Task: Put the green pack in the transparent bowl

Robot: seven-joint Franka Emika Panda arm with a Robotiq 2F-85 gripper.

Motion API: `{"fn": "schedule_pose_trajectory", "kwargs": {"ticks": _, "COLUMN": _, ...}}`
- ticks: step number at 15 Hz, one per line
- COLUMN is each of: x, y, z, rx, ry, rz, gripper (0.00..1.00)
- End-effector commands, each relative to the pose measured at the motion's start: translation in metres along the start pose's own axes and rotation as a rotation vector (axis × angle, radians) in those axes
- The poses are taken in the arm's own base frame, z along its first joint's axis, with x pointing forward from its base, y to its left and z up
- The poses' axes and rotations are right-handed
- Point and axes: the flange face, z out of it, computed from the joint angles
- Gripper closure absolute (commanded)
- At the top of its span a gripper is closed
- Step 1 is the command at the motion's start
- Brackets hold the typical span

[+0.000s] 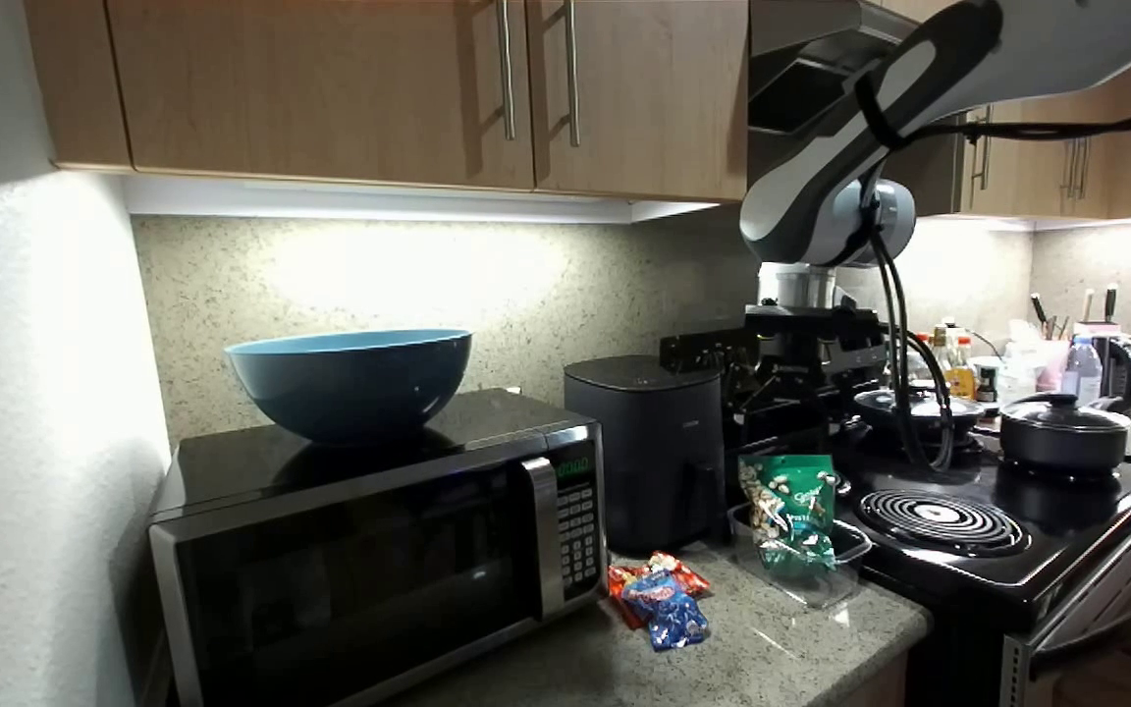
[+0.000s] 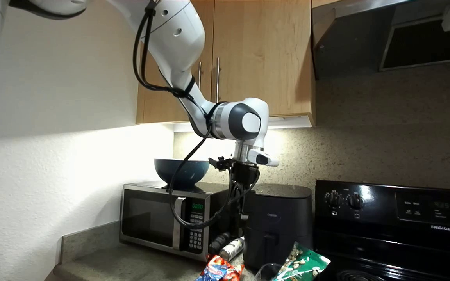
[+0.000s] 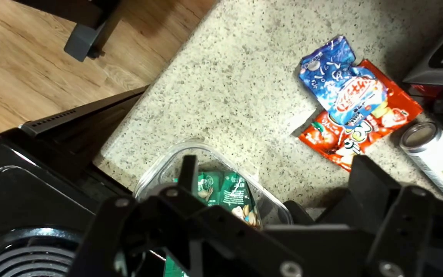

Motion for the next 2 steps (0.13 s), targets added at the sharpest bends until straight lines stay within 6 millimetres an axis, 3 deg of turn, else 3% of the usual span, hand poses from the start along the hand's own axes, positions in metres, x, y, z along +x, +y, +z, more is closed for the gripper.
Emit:
{"fn": "schedule_pose_trajectory", "kwargs": {"ticks": 1, "x": 0.0002, "y": 0.0, "z": -0.0004, "rx": 0.0, "ry": 0.0, "rz": 0.0, "gripper": 0.0}}
{"fn": "schedule_pose_trajectory", "kwargs": {"ticks": 2, "x": 0.0002, "y": 0.0, "z": -0.0004, "rx": 0.0, "ry": 0.0, "rz": 0.0, "gripper": 0.0}}
